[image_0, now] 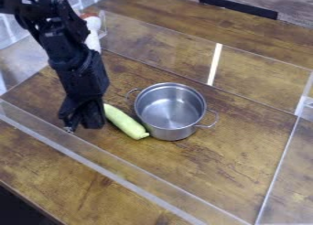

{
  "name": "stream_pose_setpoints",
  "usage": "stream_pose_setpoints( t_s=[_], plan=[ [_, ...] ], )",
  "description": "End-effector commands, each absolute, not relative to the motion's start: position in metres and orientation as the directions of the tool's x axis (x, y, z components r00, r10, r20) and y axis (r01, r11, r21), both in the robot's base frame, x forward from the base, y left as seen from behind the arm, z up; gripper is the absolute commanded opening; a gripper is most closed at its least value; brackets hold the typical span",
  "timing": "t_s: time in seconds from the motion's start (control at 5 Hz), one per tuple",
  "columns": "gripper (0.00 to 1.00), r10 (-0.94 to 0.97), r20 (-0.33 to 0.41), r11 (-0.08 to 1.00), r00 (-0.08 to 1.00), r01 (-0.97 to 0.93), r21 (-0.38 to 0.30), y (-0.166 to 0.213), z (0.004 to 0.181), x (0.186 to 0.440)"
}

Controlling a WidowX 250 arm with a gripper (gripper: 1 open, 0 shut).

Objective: Move the green spoon to the left

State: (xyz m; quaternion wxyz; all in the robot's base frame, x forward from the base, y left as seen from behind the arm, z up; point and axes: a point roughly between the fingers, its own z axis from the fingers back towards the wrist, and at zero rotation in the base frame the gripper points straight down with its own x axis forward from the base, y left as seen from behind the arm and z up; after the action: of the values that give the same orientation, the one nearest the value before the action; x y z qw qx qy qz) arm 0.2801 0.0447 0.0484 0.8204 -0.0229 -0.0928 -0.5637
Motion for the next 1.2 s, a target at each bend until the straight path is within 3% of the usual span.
stream_pose_setpoints(
  t_s=[0.0,0.2,0.8,1.0],
  plan=[
    [1.00,-0.887,0.179,0.449,0.425,0.885,0.124,0.057,0.074,0.289],
    [0.00,-0.886,0.175,0.452,0.430,0.884,0.120,0.058,0.081,0.295],
    [0.00,-0.923,0.155,0.368,0.351,0.925,0.093,0.054,0.107,0.301],
    [0.00,-0.907,0.156,0.406,0.391,0.910,0.079,0.064,0.113,0.300]
  ],
)
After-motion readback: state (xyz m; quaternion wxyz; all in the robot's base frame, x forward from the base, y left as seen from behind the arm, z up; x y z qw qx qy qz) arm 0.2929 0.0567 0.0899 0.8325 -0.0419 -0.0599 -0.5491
